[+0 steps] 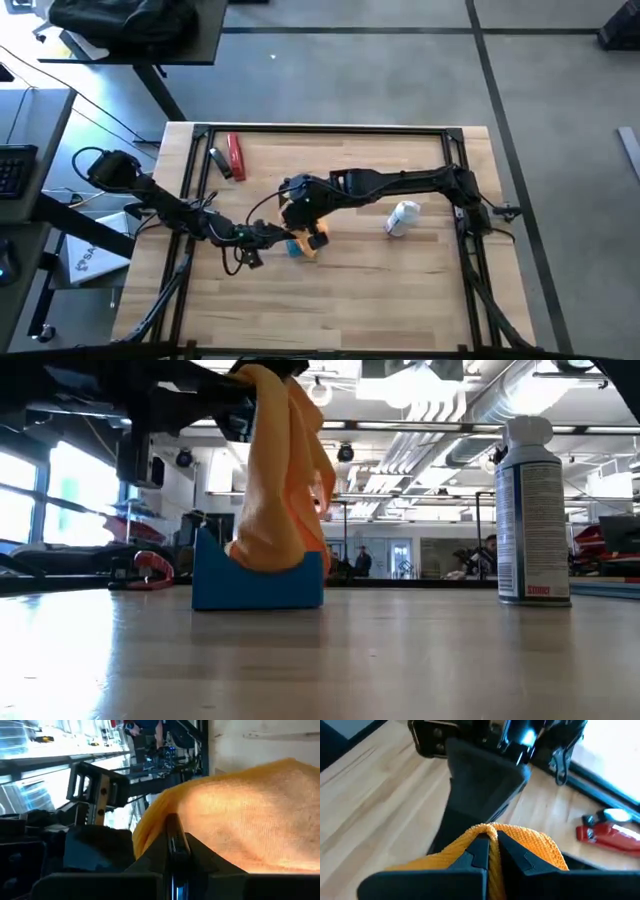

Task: Apply microfiber cloth
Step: Wipe the front of the cellphone with an orange microfiber cloth

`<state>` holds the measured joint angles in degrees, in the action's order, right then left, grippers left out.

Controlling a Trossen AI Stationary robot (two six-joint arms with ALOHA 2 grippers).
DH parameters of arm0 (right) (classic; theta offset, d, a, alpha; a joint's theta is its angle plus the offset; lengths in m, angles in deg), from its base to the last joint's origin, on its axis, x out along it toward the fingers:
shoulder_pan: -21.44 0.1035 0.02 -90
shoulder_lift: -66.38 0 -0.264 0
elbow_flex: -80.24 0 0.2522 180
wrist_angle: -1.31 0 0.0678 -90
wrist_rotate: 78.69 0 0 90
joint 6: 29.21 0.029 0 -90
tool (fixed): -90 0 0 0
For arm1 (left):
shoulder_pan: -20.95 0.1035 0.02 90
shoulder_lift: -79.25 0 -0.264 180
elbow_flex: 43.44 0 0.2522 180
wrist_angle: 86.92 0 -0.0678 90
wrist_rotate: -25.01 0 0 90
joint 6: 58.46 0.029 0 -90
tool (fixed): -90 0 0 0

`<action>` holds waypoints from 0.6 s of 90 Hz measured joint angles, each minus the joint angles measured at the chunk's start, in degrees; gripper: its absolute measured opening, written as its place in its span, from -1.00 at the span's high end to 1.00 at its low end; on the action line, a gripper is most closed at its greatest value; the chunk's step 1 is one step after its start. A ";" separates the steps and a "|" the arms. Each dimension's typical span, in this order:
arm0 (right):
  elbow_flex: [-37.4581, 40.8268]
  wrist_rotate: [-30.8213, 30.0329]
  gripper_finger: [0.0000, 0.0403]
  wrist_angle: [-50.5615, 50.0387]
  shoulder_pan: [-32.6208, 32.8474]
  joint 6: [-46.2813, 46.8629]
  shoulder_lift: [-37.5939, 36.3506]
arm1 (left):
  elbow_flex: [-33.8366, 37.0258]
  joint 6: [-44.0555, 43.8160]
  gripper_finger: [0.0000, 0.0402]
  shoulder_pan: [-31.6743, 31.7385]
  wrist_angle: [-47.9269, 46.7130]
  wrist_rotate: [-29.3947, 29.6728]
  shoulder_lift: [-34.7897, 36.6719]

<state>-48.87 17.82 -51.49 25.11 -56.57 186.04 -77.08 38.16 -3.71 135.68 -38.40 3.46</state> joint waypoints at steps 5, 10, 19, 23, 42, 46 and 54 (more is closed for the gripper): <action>0.00 0.24 1.00 0.58 -0.21 -1.07 0.04 | 0.00 -0.37 0.93 -0.04 0.41 -1.23 0.00; 0.00 1.05 1.00 0.79 -0.32 -1.78 0.04 | 0.00 -0.35 0.93 -0.04 0.51 -2.35 0.00; 0.00 3.08 1.00 0.98 -0.36 -2.99 0.04 | -0.07 -0.35 0.93 -0.09 0.68 -3.59 0.00; 0.00 4.25 1.00 0.73 -0.45 -3.47 0.04 | -0.09 -0.35 0.93 -0.09 0.66 -3.65 0.00; -0.17 5.57 1.00 -6.62 -0.68 0.80 -0.26 | -0.09 -0.53 0.93 -0.09 -0.30 -2.24 -0.07; -0.17 5.66 1.00 -8.66 -0.70 2.12 -0.56 | -0.09 -0.54 0.93 -0.09 -0.55 -2.10 -0.09; -0.17 5.62 1.00 -12.20 -0.68 4.04 -1.46 | -0.09 -0.52 0.93 -0.09 -0.68 -2.03 -0.09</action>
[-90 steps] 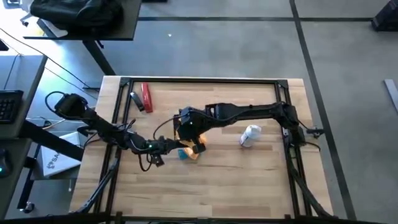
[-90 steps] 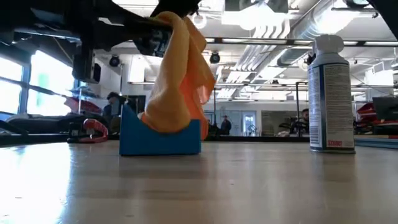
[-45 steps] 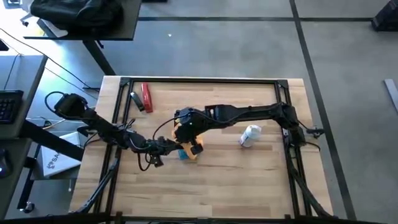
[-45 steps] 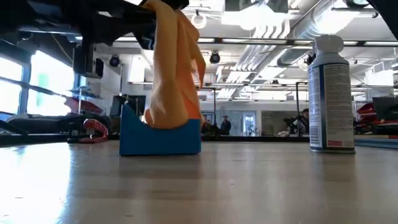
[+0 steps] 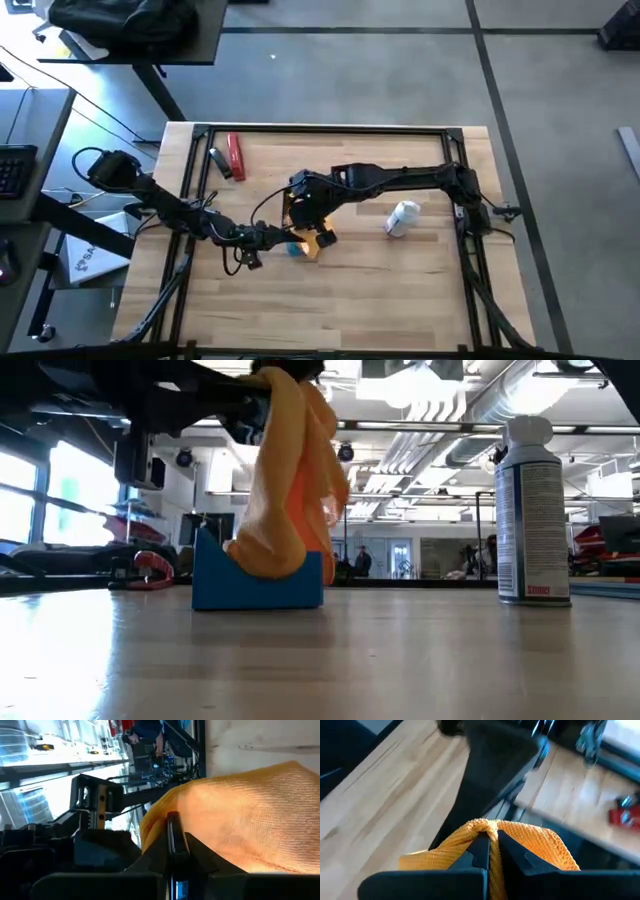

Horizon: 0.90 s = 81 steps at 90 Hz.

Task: Apply microfiber cloth
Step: Wipe the front of the cellphone with an orange microfiber cloth

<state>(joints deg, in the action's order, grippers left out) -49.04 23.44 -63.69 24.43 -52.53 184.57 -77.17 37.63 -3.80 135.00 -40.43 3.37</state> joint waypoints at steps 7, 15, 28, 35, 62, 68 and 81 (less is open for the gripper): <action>0.07 -1.61 1.00 -1.51 0.05 1.20 -1.00 | 0.00 0.00 0.93 0.00 0.47 0.26 0.00; 0.13 -3.99 1.00 -2.29 0.09 1.39 -2.39 | 0.00 0.05 0.93 0.00 1.27 0.62 0.06; 0.18 -7.41 1.00 -1.69 -0.07 0.21 -2.71 | -0.02 -0.20 0.93 0.00 1.17 0.54 0.13; 0.20 -12.89 1.00 -1.82 -0.31 -2.24 -2.69 | -0.02 -0.94 0.93 0.00 1.06 0.52 0.13; 0.26 -33.93 1.00 -2.80 -4.21 -12.81 -7.54 | -0.20 -1.27 0.93 -0.07 1.31 -0.28 0.17; 0.22 -34.49 1.00 -1.17 -5.23 -13.07 -8.61 | -0.20 -1.28 0.93 -0.07 1.52 -0.12 0.17; 0.20 -26.94 1.00 2.25 -5.93 -9.79 -9.36 | -0.15 -2.40 0.93 -0.07 1.35 0.10 0.15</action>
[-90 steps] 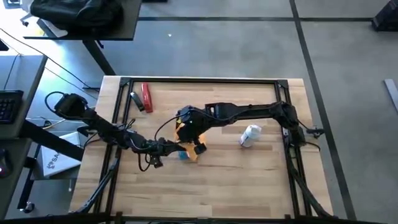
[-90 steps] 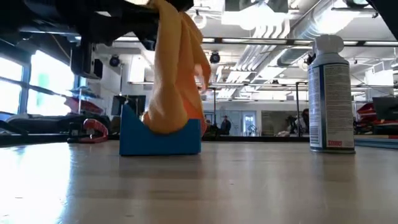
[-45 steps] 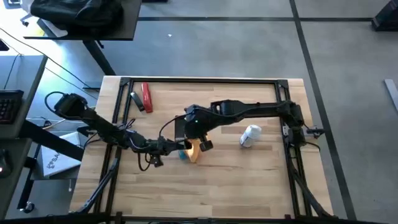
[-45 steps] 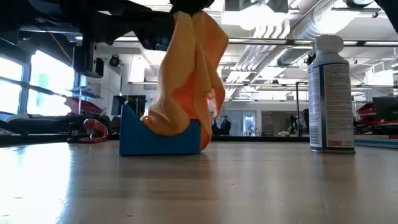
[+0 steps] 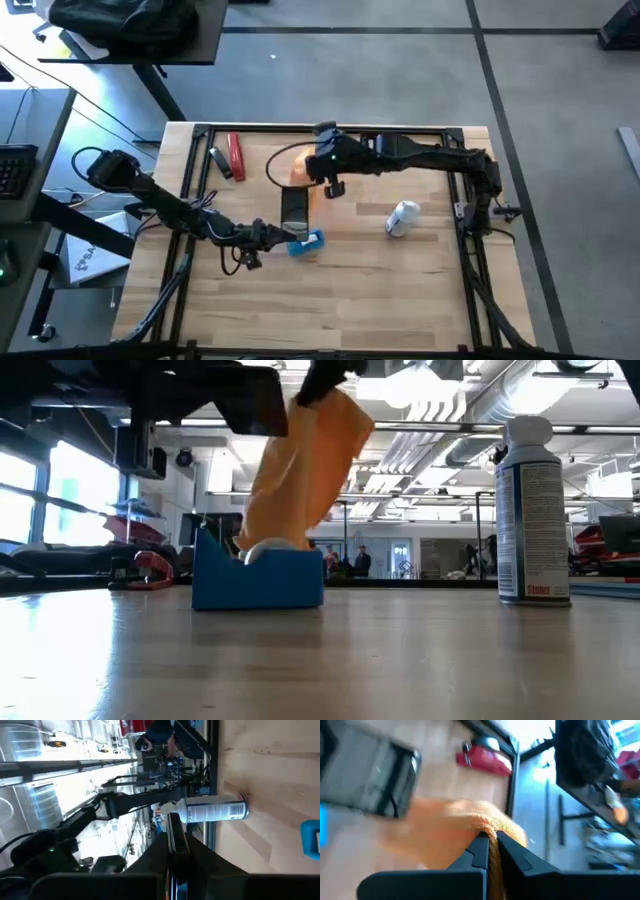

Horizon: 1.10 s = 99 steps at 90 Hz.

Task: Apply microfiber cloth
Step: Wipe the front of the cellphone with an orange microfiber cloth

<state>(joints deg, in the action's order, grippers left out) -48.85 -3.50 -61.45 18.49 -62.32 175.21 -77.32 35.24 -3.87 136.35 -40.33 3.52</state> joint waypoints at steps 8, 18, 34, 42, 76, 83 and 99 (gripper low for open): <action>0.00 5.94 1.00 0.28 1.17 1.86 0.20 | 0.02 -0.56 0.93 0.00 -0.05 0.49 -0.01; 0.00 13.09 1.00 0.67 3.26 5.18 0.24 | 0.04 -0.57 0.93 0.06 -0.09 2.38 -0.02; -0.02 21.29 1.00 3.50 6.89 8.04 0.26 | 0.09 -0.60 0.93 0.75 -0.10 2.96 -0.04; -0.11 21.77 1.00 4.18 8.05 8.73 0.67 | 0.11 -0.61 0.93 1.23 -0.20 2.91 -0.07; -0.11 4.42 1.00 -1.99 6.99 10.19 2.84 | 0.15 -0.59 0.93 0.61 -0.15 2.98 -0.07; -0.11 1.13 1.00 -6.83 5.93 11.52 2.69 | 0.15 -0.45 0.93 0.40 -0.16 3.86 -0.07; -0.11 4.18 0.91 -14.98 0.81 19.08 4.72 | 0.15 -0.75 0.93 -0.46 -0.21 5.56 -0.07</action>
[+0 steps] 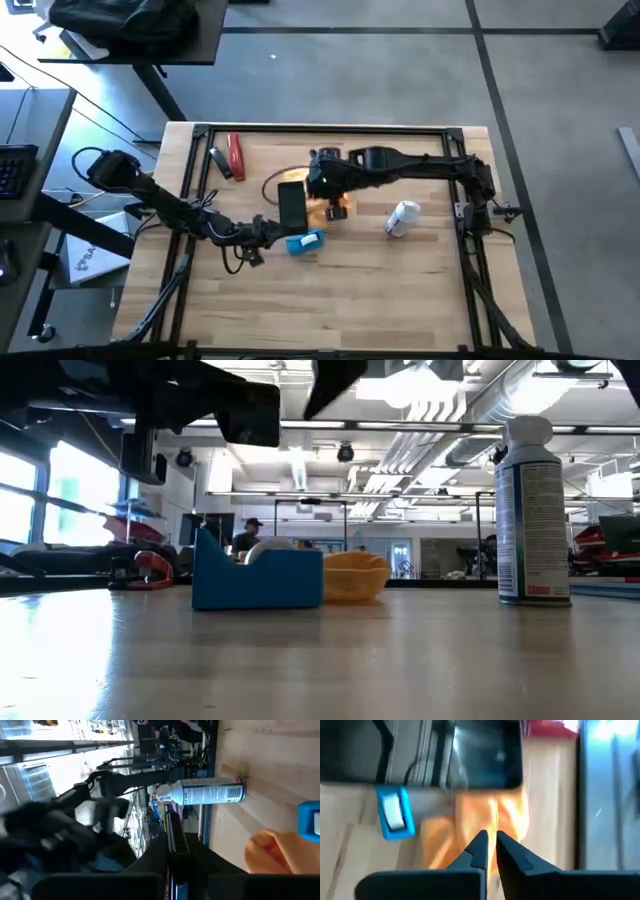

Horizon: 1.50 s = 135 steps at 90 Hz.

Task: Apply microfiber cloth
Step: Wipe the front of the cellphone with an orange microfiber cloth

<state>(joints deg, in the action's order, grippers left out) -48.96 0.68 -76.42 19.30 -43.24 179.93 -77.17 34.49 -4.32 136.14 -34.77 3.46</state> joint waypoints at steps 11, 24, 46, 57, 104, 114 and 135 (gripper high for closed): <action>0.02 2.77 0.67 -1.99 -3.02 1.21 2.94 | 0.12 -2.37 0.93 -1.48 0.11 1.53 -0.02; 0.02 6.94 0.35 -2.16 -5.34 0.69 7.47 | 1.28 -2.89 0.93 -3.78 -0.18 5.43 -0.04; 0.02 12.23 0.04 -6.27 -7.55 0.24 16.40 | 2.05 -6.43 0.93 -6.72 -0.06 9.36 -0.04; 0.07 10.26 0.04 -6.39 -7.86 1.81 20.30 | 2.05 -7.41 0.93 -7.19 -0.16 9.55 -0.04; 0.02 -2.99 0.94 -3.10 -5.63 2.02 18.45 | 2.08 -8.20 0.93 -5.49 -0.26 8.60 -0.07; 0.02 -8.91 0.98 -3.73 -5.60 1.53 14.56 | 2.05 -10.78 0.93 -5.39 -0.30 7.07 -0.05; 0.02 -15.46 1.00 0.15 -5.85 1.54 3.41 | 2.03 -11.91 0.93 -3.36 -0.37 4.98 -0.04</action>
<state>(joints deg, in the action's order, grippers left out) -48.93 -14.77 -76.28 13.45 -41.70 183.34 -75.13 22.58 -7.69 135.76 -29.80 3.41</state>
